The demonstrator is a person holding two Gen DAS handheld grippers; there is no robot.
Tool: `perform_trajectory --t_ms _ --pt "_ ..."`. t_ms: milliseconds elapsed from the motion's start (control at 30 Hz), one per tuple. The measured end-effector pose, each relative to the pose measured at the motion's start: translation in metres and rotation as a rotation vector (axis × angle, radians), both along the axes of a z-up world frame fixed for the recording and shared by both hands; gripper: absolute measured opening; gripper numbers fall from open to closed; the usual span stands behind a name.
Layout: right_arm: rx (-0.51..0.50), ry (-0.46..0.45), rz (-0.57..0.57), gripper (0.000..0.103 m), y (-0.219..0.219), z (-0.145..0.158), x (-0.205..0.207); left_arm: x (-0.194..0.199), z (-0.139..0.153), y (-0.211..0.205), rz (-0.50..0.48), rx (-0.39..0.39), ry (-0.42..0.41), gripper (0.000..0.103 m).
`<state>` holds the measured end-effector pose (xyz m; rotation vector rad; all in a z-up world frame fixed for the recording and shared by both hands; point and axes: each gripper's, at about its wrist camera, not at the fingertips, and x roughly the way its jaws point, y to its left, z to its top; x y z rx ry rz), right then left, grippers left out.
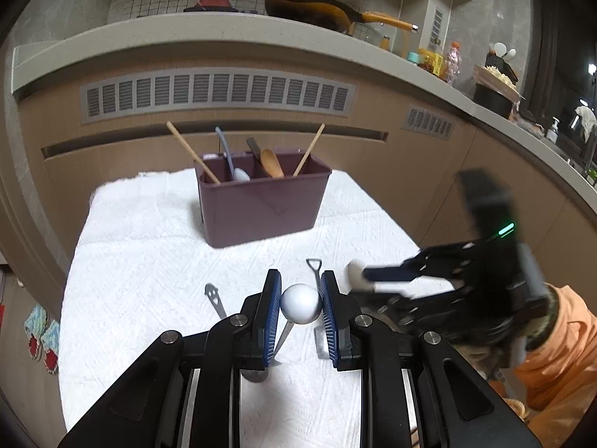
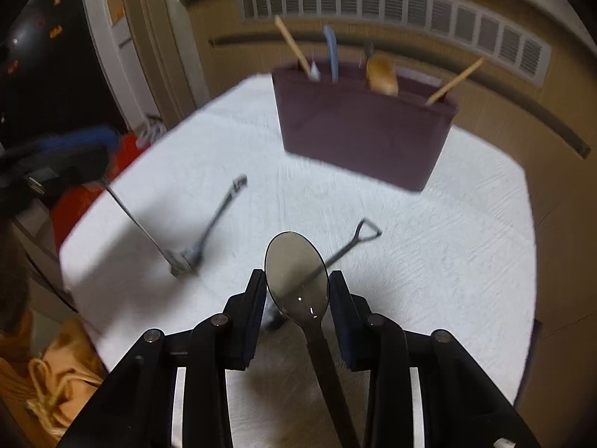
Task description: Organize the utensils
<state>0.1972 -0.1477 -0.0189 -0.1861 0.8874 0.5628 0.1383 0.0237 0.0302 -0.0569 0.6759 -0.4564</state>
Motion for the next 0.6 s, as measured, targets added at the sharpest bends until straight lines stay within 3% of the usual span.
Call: perform_trajectory --t_ms 167,200,233,367,467,600 --pt "0.121 -0.184 -0.04 0.028 -0.015 0.088 0.0 0.018 0.054 0.003 0.019 0.002 -0.114 0.022" --pt "0.136 -0.221 -0.05 0.01 -0.016 0.103 0.002 0.026 0.07 0.005 0.029 -0.001 -0.148 0.022" --pt "0.156 -0.281 -0.064 0.007 -0.018 0.131 0.006 0.034 0.087 0.007 0.037 -0.014 -0.175 0.022" --pt "0.229 -0.43 -0.115 0.007 -0.021 0.199 0.028 0.061 0.133 0.014 0.045 -0.069 -0.244 0.022" --pt "0.246 -0.444 -0.127 0.007 -0.021 0.214 0.042 0.077 0.146 0.018 0.064 -0.073 -0.278 0.022" --pt "0.206 -0.38 -0.117 0.007 -0.021 0.191 0.051 0.09 0.132 0.023 0.076 -0.07 -0.25 0.022"
